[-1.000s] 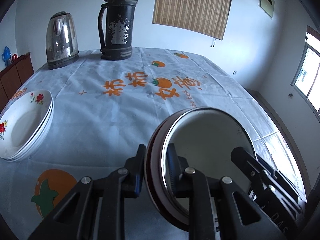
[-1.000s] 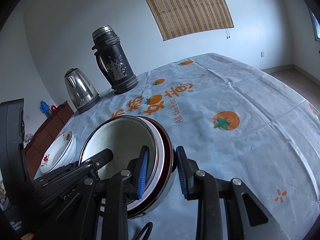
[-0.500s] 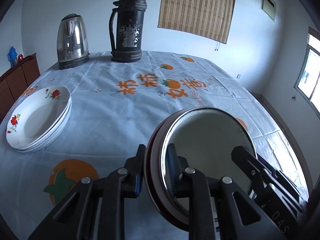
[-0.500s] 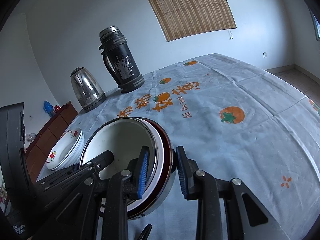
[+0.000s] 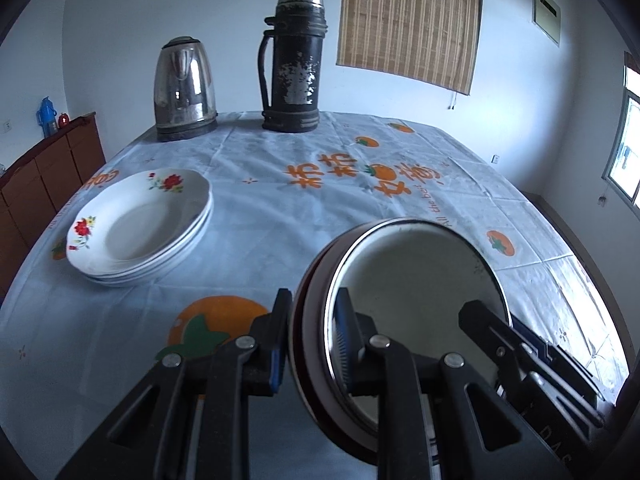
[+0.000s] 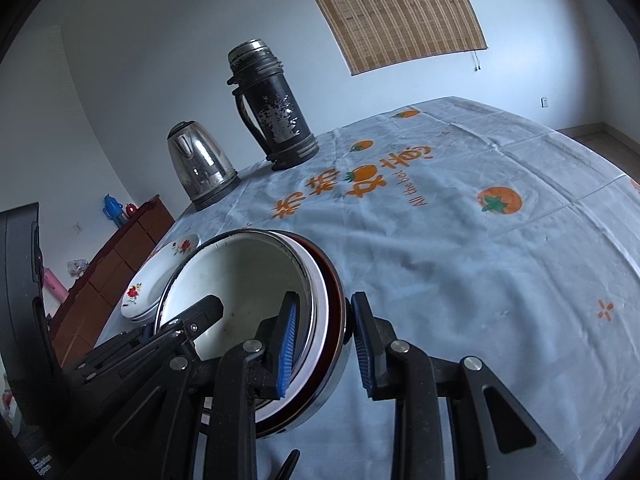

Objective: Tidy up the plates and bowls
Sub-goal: 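Lift the nested bowl stack with both tools and carry it toward the plate stack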

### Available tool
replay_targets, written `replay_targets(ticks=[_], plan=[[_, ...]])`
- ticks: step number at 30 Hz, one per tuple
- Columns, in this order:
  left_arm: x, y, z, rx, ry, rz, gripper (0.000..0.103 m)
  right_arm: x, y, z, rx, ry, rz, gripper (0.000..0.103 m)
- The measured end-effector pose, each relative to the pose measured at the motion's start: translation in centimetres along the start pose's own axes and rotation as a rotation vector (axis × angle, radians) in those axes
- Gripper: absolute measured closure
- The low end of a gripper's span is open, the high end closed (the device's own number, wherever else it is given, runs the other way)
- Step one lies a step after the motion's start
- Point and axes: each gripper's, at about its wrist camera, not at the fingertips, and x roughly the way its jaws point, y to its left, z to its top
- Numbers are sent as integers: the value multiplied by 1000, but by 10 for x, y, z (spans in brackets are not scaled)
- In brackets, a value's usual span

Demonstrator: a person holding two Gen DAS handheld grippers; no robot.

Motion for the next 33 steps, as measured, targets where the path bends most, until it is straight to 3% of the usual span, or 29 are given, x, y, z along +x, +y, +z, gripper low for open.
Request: replay_targets(ticks=[14, 33], plan=[[-30, 44, -15, -39, -21, 47, 84, -6, 45, -20, -30, 10, 48, 75], [-41, 90, -33, -106, -9, 91, 84, 2, 87, -39, -54, 63, 97, 75]])
